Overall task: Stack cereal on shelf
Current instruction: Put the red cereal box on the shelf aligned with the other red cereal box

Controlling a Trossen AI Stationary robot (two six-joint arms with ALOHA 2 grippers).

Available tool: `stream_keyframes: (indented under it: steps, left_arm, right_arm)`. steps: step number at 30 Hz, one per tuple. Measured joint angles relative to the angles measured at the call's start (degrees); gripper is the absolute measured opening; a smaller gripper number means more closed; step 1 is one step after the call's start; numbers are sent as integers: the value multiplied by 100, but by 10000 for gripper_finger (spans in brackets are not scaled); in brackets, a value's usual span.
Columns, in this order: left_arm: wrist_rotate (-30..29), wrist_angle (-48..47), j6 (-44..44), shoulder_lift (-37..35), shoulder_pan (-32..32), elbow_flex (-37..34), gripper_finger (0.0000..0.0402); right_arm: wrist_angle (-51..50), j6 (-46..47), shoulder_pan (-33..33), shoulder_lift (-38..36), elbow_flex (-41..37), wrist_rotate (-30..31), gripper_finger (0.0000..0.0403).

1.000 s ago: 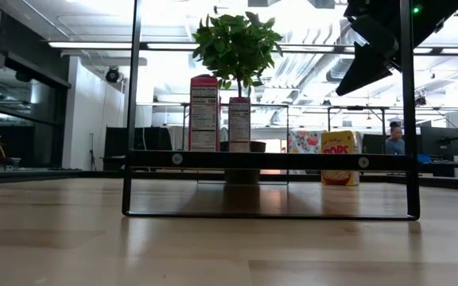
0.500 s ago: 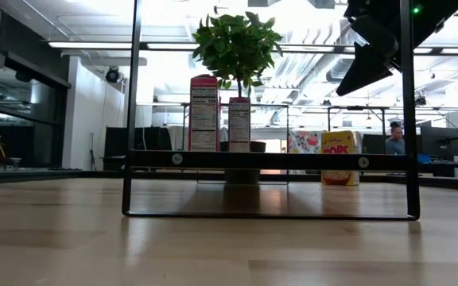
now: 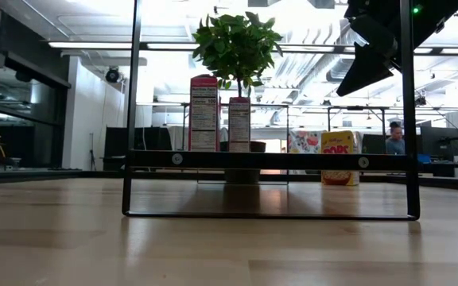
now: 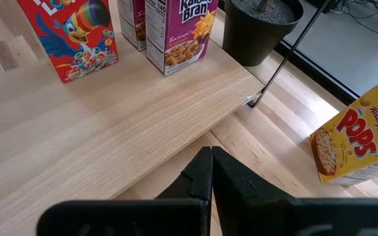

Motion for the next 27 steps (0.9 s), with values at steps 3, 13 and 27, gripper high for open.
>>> stream_keyframes:
  steps: [3, 13, 27]
  left_arm:
    - [31, 32, 227, 0, -4, 0, 255]
    - [498, 34, 412, 0, 52, 0, 265]
    - [352, 1, 557, 0, 15, 0, 321]
  right_arm:
    - [0, -1, 1, 0, 0, 0, 0]
    - [2, 103, 2, 0, 0, -4, 0]
    - [2, 103, 2, 1, 0, -3, 0]
